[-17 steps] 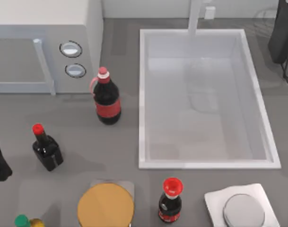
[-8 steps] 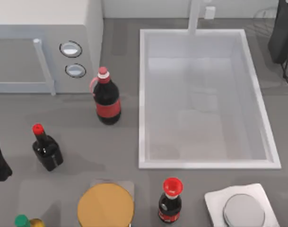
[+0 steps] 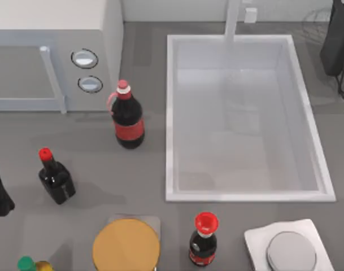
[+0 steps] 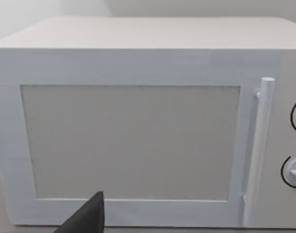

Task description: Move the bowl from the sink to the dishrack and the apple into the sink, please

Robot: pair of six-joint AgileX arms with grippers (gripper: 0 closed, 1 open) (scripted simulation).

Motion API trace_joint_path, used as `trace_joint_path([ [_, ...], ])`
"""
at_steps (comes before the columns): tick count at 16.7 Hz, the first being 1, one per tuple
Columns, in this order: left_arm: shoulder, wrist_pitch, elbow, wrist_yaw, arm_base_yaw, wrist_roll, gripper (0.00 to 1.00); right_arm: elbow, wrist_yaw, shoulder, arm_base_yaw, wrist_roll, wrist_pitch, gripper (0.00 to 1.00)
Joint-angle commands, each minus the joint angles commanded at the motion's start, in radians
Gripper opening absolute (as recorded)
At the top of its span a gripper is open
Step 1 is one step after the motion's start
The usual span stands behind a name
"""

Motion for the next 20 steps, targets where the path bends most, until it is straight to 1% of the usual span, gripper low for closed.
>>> trace_joint_path([
  [5, 0.000, 0.000, 0.000, 0.000, 0.000, 0.000, 1.00, -0.027, 0.001, 0.019, 0.005, 0.002, 0.036, 1.00],
  [12, 0.000, 0.000, 0.000, 0.000, 0.000, 0.000, 1.00, -0.146, 0.000, 0.116, 0.004, 0.004, 0.254, 1.00],
  [16, 0.000, 0.000, 0.000, 0.000, 0.000, 0.000, 1.00, -0.221, 0.000, 0.176, 0.004, 0.006, 0.411, 1.00],
  [18, 0.000, 0.000, 0.000, 0.000, 0.000, 0.000, 1.00, -0.253, 0.000, 0.204, 0.004, 0.007, 0.460, 1.00],
  [20, 0.000, 0.000, 0.000, 0.000, 0.000, 0.000, 1.00, -0.259, 0.000, 0.210, 0.004, 0.007, 0.469, 1.00],
])
